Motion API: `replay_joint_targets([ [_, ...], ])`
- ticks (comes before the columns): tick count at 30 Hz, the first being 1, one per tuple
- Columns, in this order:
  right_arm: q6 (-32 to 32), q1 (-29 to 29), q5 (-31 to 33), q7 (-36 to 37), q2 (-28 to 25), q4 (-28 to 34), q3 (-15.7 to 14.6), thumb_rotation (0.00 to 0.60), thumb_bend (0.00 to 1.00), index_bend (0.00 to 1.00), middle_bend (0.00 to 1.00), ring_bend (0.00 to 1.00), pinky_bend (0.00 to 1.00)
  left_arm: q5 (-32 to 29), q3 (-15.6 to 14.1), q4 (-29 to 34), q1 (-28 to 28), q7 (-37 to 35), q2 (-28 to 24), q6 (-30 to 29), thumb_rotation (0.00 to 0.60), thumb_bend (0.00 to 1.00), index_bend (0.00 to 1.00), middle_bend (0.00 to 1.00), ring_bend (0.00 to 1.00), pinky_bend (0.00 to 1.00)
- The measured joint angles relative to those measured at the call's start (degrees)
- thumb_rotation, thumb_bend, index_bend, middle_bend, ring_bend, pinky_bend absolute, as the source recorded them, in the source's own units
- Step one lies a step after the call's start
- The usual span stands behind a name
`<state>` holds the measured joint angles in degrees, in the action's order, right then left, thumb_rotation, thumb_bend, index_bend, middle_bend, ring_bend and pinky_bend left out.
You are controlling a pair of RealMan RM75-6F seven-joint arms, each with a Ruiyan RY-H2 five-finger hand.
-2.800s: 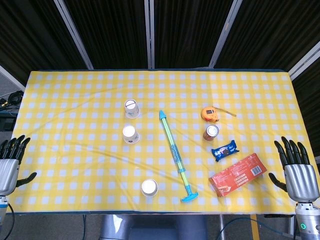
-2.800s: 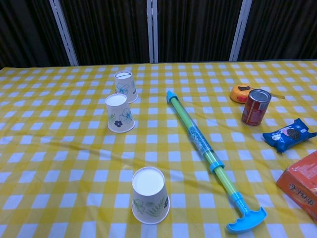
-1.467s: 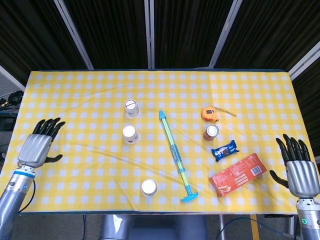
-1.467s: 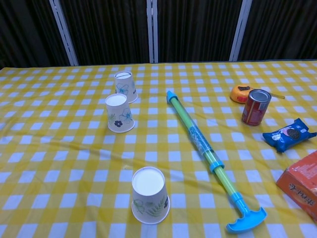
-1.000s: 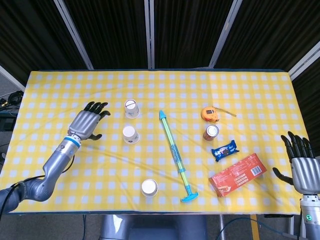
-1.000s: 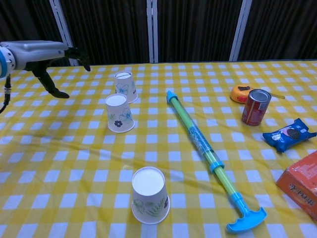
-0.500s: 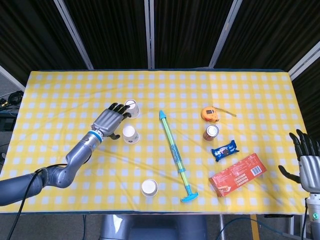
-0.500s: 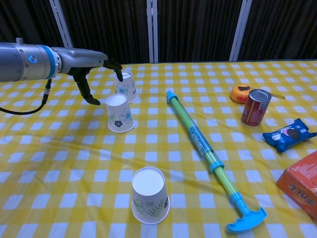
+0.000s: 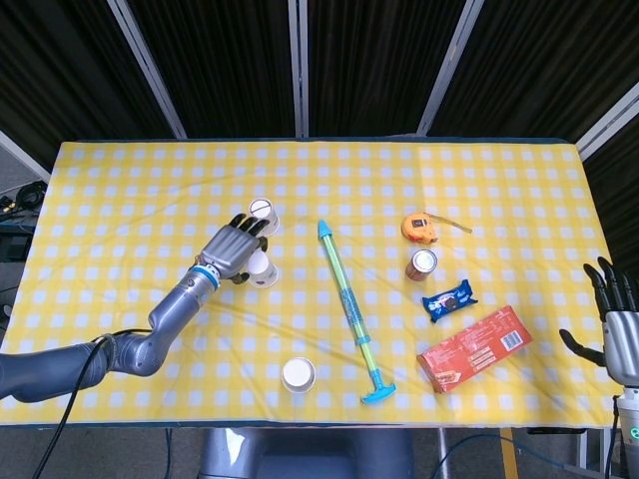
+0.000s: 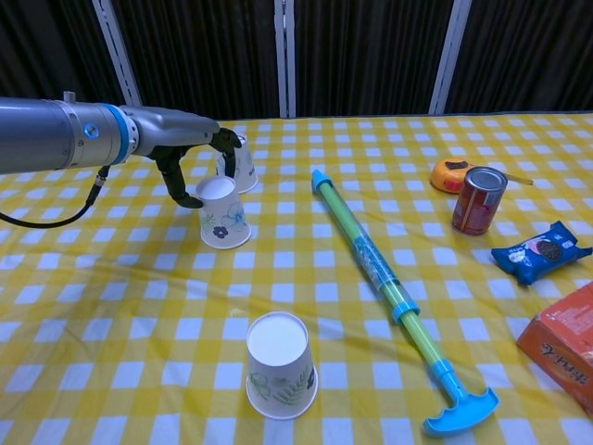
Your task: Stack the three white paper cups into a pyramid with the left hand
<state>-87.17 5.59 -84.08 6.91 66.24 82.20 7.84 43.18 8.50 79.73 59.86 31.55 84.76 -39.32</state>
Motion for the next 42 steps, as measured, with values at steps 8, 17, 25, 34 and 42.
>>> replay_joint_targets([
  [8, -0.47, -0.13, -0.53, -0.29, -0.04, 0.43, -0.20, 0.600, 0.08, 0.08, 0.00, 0.00, 0.00, 0.57, -0.94, 1.39, -0.58, -1.23, -0.77, -2.09, 0.600, 0.37, 0.46, 0.00, 0.00, 0.00],
  [17, -1.63, -0.56, -1.05, -1.10, -0.33, 1.12, -0.29, 0.600, 0.08, 0.08, 0.00, 0.00, 0.00, 6.21, -1.19, 9.97, -3.81, -4.56, -5.69, -6.82, 0.600, 0.37, 0.44, 0.00, 0.00, 0.00],
  [25, -3.15, -1.11, -1.76, -1.51, -0.75, 2.46, -0.33, 0.600, 0.08, 0.08, 0.00, 0.00, 0.00, 19.17, -5.63, 22.05, -10.08, -7.82, -12.07, -12.54, 0.600, 0.37, 0.44, 0.00, 0.00, 0.00],
  [34, -4.45, -1.65, -2.77, -2.53, -1.09, 3.65, -0.61, 0.600, 0.08, 0.08, 0.00, 0.00, 0.00, 34.73, -12.40, 29.10, -15.86, -11.02, -15.95, -16.36, 0.600, 0.37, 0.44, 0.00, 0.00, 0.00],
  [42, -5.25, -2.02, -2.75, -1.10, -1.73, 3.91, -0.28, 0.600, 0.08, 0.08, 0.00, 0.00, 0.00, 39.23, -15.31, 29.30, -17.60, -10.11, -12.96, -15.03, 0.600, 0.37, 0.44, 0.00, 0.00, 0.00],
])
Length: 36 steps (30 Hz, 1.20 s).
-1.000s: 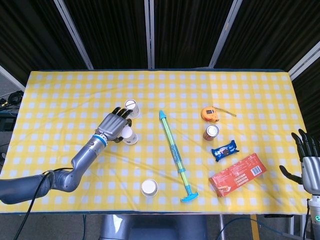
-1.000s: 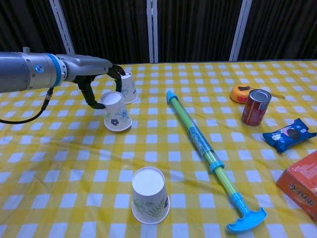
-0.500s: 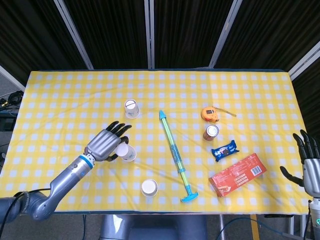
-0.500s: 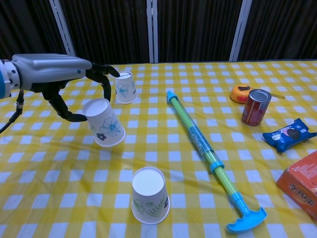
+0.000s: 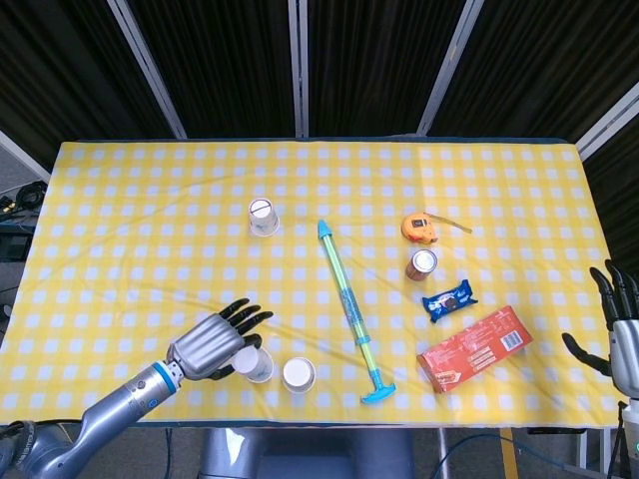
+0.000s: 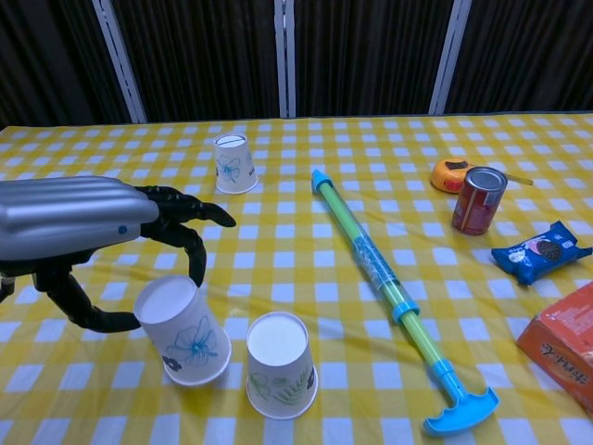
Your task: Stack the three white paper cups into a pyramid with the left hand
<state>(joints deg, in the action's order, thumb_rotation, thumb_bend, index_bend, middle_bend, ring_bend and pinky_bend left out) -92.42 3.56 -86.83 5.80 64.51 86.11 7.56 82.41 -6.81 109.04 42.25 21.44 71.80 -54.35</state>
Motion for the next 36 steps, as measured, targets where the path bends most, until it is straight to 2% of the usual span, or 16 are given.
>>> replay_joint_targets([
  [12, -0.78, -0.32, -0.45, 0.85, -0.41, 0.32, 0.11, 0.600, 0.08, 0.08, 0.00, 0.00, 0.00, -0.28, 0.40, -0.84, -0.86, 4.16, 2.72, 1.34, 0.600, 0.37, 0.43, 0.00, 0.00, 0.00],
  [17, -0.93, -0.37, -0.62, 0.90, -0.41, 0.38, 0.11, 0.600, 0.08, 0.08, 0.00, 0.00, 0.00, -0.71, 0.76, -1.53, -1.09, 3.69, 3.85, 1.97, 0.600, 0.36, 0.36, 0.00, 0.00, 0.00],
  [21, -1.08, -0.39, -0.78, 0.93, -0.42, 0.47, 0.13, 0.600, 0.08, 0.08, 0.00, 0.00, 0.00, -0.63, 0.98, -2.22, -1.27, 2.76, 4.39, 2.33, 0.600, 0.36, 0.33, 0.00, 0.00, 0.00],
  [23, -1.09, -0.41, -0.82, 0.93, -0.43, 0.50, 0.09, 0.600, 0.08, 0.08, 0.00, 0.00, 0.00, -0.53, 0.97, -2.34, -1.35, 2.61, 4.41, 2.42, 0.600, 0.35, 0.26, 0.00, 0.00, 0.00],
  [27, -1.05, -0.45, -0.79, 0.95, -0.48, 0.59, 0.08, 0.600, 0.08, 0.08, 0.00, 0.00, 0.00, -0.58, 0.98, -2.49, -1.59, 2.84, 4.09, 2.43, 0.600, 0.29, 0.03, 0.00, 0.00, 0.00],
  [36, -1.54, -0.57, -1.15, 1.00, -0.51, 0.64, 0.13, 0.600, 0.08, 0.08, 0.00, 0.00, 0.00, 1.31, 0.67, -2.52, -1.96, -0.59, 2.40, 2.62, 0.600, 0.28, 0.00, 0.00, 0.00, 0.00],
])
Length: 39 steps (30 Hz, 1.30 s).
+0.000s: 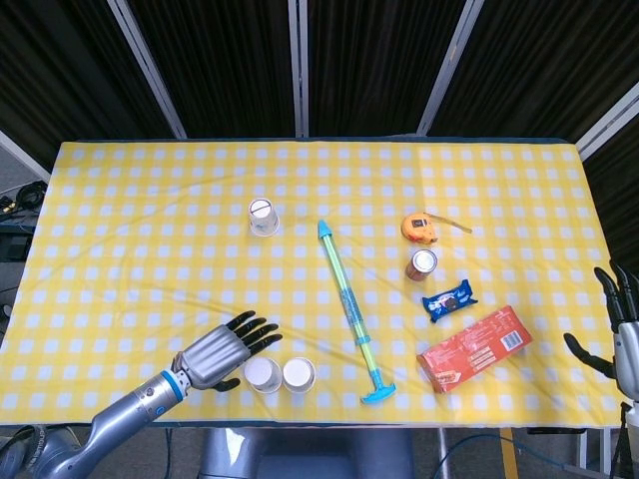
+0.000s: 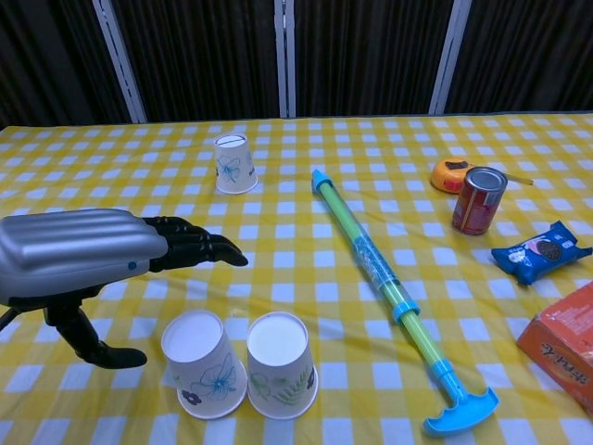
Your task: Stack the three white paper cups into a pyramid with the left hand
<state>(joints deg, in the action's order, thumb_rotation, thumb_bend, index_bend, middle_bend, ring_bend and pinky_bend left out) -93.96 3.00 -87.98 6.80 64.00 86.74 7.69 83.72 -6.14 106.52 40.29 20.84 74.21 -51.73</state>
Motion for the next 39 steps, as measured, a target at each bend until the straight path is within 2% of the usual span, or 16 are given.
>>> replay_joint_targets([
  [5, 0.17, 0.04, -0.31, -0.24, 0.08, 0.04, -0.25, 0.600, 0.08, 0.08, 0.00, 0.00, 0.00, 0.98, 0.33, -0.70, -0.96, -2.84, -1.50, -2.11, 0.600, 0.28, 0.01, 0.00, 0.00, 0.00],
  [8, 0.66, 0.23, -0.34, -0.86, 0.33, -0.10, -0.36, 0.600, 0.08, 0.08, 0.00, 0.00, 0.00, 0.37, 1.64, -2.53, -1.45, -4.30, -2.45, -3.62, 0.600, 0.28, 0.03, 0.00, 0.00, 0.00],
  [14, 2.83, 0.87, 1.22, -1.43, 0.94, -0.88, -0.24, 0.600, 0.08, 0.08, 0.00, 0.00, 0.00, -5.82, 6.19, -8.09, -0.90, -5.95, -3.26, -3.53, 0.600, 0.28, 0.04, 0.00, 0.00, 0.00],
  [17, 4.46, 1.41, 2.58, -1.74, 1.47, -1.88, 0.02, 0.600, 0.08, 0.08, 0.00, 0.00, 0.00, -11.17, 9.30, -13.59, 0.94, -5.99, -2.17, -1.40, 0.600, 0.28, 0.03, 0.00, 0.00, 0.00],
  [22, 6.18, 2.07, 4.56, -1.61, 2.19, -3.54, 0.64, 0.600, 0.08, 0.08, 0.00, 0.00, 0.00, -20.62, 13.97, -25.59, 5.89, -4.53, 2.37, 4.14, 0.600, 0.28, 0.03, 0.00, 0.00, 0.00],
  [27, 7.67, 2.56, 6.31, -0.67, 2.58, -5.11, 1.33, 0.600, 0.08, 0.08, 0.00, 0.00, 0.00, -28.25, 17.04, -36.31, 11.39, -1.94, 8.46, 9.61, 0.600, 0.28, 0.10, 0.00, 0.00, 0.00],
  [39, 9.21, 2.99, 8.38, 1.51, 2.74, -7.06, 2.31, 0.600, 0.08, 0.08, 0.00, 0.00, 0.00, -35.71, 19.97, -55.14, 20.61, 0.40, 20.18, 18.06, 0.600, 0.29, 0.14, 0.00, 0.00, 0.00],
])
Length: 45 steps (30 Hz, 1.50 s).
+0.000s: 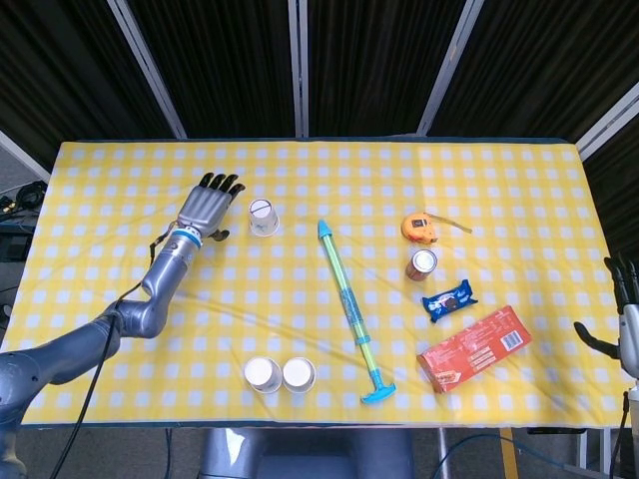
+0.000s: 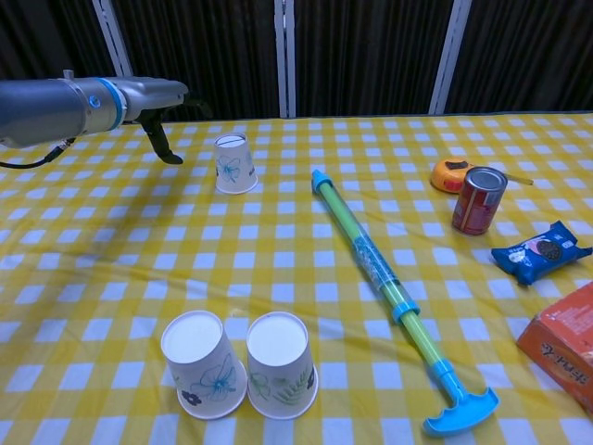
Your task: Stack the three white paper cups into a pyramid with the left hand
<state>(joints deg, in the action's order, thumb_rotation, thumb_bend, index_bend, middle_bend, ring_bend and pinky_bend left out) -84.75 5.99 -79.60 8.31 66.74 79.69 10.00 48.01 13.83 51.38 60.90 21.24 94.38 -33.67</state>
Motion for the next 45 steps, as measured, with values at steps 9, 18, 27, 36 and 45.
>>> replay_joint_targets([
  [9, -0.82, -0.28, -0.58, 0.86, -0.50, 0.56, -0.03, 0.600, 0.08, 0.08, 0.00, 0.00, 0.00, -0.45, 0.94, -7.13, 3.89, -1.45, 4.66, 4.18, 0.600, 0.42, 0.15, 0.00, 0.00, 0.00],
  [18, -0.94, -0.47, -0.74, 2.11, -1.08, 0.85, 0.00, 0.600, 0.08, 0.08, 0.00, 0.00, 0.00, -0.82, 1.29, -12.60, 6.69, -1.97, 7.62, 7.28, 0.600, 0.42, 0.16, 0.00, 0.00, 0.00],
  [27, -2.42, -0.80, -1.59, 2.23, -1.19, 1.19, 0.06, 0.600, 0.08, 0.08, 0.00, 0.00, 0.00, -1.58, 1.19, -14.88, 7.40, -2.52, 9.48, 8.07, 0.600, 0.46, 0.46, 0.00, 0.00, 0.00],
  [36, -3.45, -1.03, -2.65, 0.98, -1.27, 2.13, -0.34, 0.600, 0.08, 0.08, 0.00, 0.00, 0.00, 2.19, 1.78, -6.18, 5.08, -5.98, 4.53, 3.79, 0.600, 0.46, 0.44, 0.00, 0.00, 0.00],
  [45, -5.08, -1.44, -4.81, 0.04, -1.82, 4.25, -1.10, 0.600, 0.08, 0.08, 0.00, 0.00, 0.00, 6.90, 0.06, 15.93, 0.13, -6.10, -6.97, -2.74, 0.600, 0.46, 0.42, 0.00, 0.00, 0.00],
])
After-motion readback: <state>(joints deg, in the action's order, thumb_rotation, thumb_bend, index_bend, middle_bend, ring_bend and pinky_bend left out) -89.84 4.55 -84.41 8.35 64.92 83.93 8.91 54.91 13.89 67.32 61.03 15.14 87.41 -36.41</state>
